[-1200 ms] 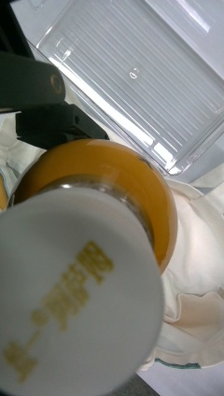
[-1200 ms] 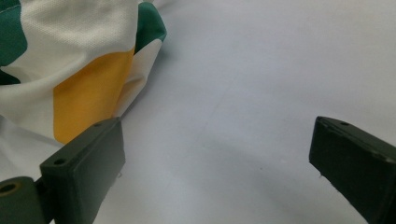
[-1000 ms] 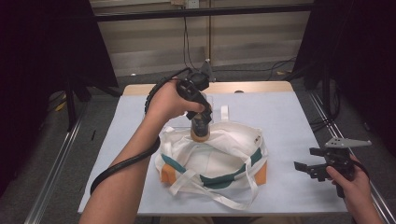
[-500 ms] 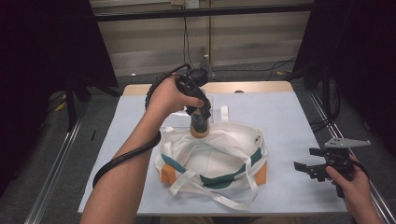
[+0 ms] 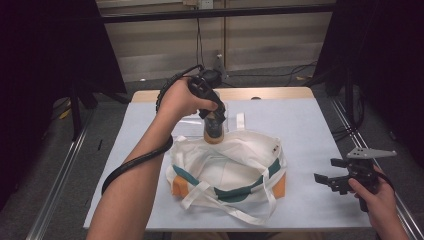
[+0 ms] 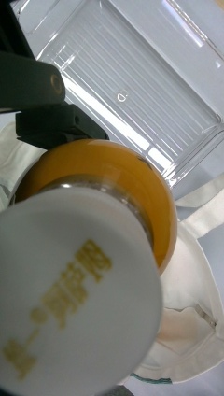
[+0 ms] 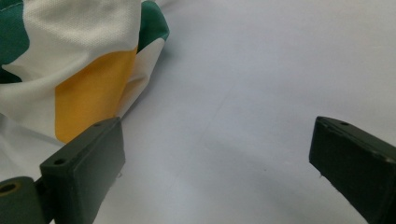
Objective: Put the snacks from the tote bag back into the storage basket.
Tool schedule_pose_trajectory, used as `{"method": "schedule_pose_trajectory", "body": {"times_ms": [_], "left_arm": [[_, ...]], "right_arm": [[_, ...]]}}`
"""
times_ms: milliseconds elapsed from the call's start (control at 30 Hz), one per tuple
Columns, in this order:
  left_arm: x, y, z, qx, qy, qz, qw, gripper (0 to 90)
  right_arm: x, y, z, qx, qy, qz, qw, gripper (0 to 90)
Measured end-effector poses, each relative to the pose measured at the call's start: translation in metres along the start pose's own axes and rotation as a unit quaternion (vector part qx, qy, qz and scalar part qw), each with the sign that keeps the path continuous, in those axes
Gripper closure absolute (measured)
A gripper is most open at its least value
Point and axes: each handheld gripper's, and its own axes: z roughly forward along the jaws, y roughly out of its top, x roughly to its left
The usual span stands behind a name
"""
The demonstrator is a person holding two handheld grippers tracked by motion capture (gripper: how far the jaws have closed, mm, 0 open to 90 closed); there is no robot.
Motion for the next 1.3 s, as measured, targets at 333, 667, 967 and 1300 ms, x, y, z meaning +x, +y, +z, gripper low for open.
{"method": "schedule_pose_trajectory", "body": {"times_ms": [333, 667, 967, 1300], "left_arm": [[0.005, 0.005, 0.000, -0.003, -0.003, -0.003, 1.0000, 30.0], [0.010, 0.009, 0.001, -0.011, -0.002, -0.008, 0.9999, 30.0], [0.021, 0.012, 0.003, -0.010, -0.001, -0.015, 0.9998, 30.0], [0.026, 0.015, 0.007, -0.010, 0.005, -0.021, 0.9997, 30.0]], "right_arm": [[-0.001, 0.000, 0.000, 0.001, 0.000, 0.003, 1.0000, 3.6], [-0.002, 0.000, 0.001, 0.002, 0.001, 0.003, 1.0000, 3.6], [-0.003, -0.001, 0.002, 0.001, 0.002, 0.003, 1.0000, 3.6], [-0.002, 0.000, 0.002, 0.001, 0.001, 0.003, 1.0000, 3.6]]}}
